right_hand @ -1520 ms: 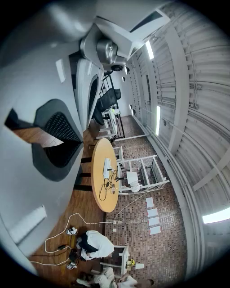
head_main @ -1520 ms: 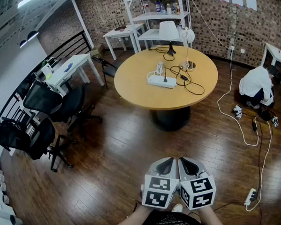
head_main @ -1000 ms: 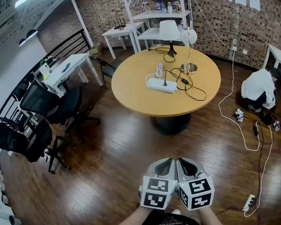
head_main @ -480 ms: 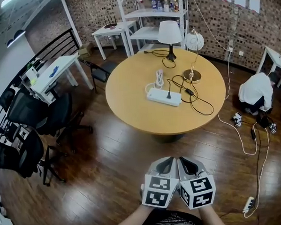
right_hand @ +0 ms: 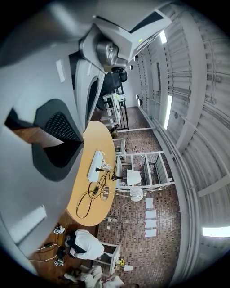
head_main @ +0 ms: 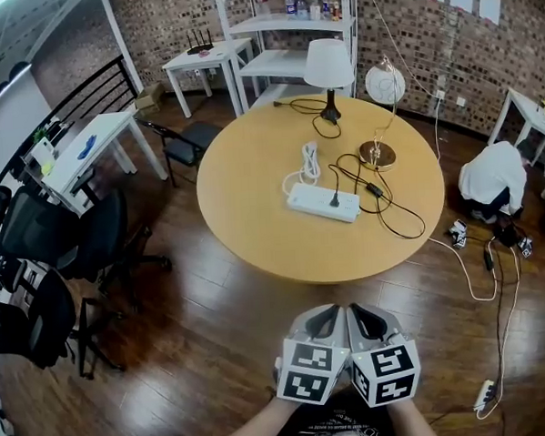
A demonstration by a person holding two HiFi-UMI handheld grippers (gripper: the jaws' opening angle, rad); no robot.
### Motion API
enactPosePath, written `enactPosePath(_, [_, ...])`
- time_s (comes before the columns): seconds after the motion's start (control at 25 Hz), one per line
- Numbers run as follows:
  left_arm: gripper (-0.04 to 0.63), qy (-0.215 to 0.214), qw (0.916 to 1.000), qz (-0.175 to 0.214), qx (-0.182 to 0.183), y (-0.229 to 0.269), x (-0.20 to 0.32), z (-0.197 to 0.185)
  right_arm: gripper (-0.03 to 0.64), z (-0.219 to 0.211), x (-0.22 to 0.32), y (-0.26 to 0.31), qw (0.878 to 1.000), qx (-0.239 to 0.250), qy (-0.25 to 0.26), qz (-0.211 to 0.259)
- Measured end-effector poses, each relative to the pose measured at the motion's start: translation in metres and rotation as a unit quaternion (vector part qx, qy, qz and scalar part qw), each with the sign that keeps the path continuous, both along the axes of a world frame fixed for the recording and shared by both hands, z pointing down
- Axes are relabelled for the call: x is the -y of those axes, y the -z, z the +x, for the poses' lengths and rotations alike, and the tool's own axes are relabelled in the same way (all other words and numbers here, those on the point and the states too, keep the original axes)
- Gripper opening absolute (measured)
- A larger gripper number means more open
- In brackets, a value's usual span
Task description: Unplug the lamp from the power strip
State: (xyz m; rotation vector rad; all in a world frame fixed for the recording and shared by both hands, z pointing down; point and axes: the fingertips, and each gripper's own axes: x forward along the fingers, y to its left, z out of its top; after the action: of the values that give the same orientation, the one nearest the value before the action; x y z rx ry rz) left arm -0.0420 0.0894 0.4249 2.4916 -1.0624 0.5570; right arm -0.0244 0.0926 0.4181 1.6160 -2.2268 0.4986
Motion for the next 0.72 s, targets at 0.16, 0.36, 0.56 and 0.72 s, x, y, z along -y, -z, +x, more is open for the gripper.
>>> enactPosePath(0.16, [0.002,-0.003,1.0,-0.004,0.003,-0.006,0.023,0.001,0.002,0.0,0.023,-0.006,1.0,0.005,-0.001,-0.002])
enactPosePath(0.36, [0.002,0.002,1.0,-0.003,0.006,-0.012,0.063,0.008,0.002,0.008,0.064,-0.012,1.0,0.011,0.005,0.0])
enactPosePath(0.56, [0.002,0.015,0.9998,0.0,0.01,-0.016,0.114,0.02,0.002,0.022,0.116,-0.016,1.0,0.011,0.019,0.002])
enactPosePath(0.72, [0.002,0.018,0.9997,-0.002,0.015,-0.018,0.155,0.033,0.002,0.033,0.155,-0.018,0.999,0.016,0.035,-0.005])
